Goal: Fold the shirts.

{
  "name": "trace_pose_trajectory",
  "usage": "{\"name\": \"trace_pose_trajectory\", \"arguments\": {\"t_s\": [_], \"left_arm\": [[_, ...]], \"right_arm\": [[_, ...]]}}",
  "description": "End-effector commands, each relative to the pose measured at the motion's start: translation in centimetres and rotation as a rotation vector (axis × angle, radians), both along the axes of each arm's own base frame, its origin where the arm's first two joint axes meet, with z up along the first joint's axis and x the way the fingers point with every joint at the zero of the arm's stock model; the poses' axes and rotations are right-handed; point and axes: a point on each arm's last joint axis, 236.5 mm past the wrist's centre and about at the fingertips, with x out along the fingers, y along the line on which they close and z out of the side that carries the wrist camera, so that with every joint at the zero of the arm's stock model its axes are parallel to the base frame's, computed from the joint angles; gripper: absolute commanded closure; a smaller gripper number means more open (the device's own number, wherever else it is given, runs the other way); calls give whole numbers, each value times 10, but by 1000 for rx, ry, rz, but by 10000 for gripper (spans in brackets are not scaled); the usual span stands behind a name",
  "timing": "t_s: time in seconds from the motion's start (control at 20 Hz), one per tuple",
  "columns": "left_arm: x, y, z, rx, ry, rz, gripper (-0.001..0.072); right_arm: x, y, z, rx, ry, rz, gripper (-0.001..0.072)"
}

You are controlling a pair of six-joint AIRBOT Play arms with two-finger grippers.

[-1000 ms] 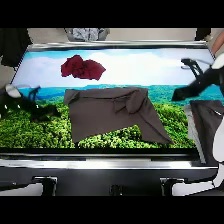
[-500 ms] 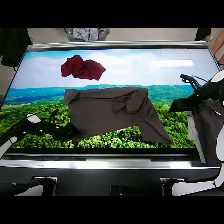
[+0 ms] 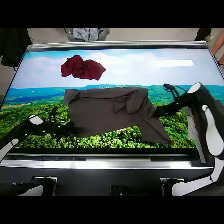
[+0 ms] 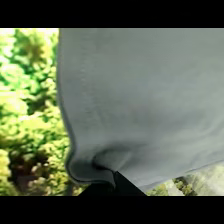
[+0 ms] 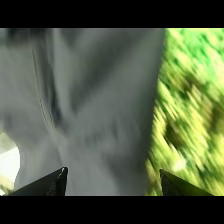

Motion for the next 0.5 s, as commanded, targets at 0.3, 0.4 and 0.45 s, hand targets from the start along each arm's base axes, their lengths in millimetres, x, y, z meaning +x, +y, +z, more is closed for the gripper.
{"name": "trace_pose_trajectory", "arguments": {"t_s": [0.3,0.4,0.45], "left_arm": [[85,26,138,64,-443,-61,682],[121,56,286,168,-815,-10,682],[120,72,379,233,-1033,32,682]], "right_arm": [[45,18,97,20,-288,64,664],[74,2,239,-63,-675,17,663],[75,-7,327,-120,-913,-28,663]]}}
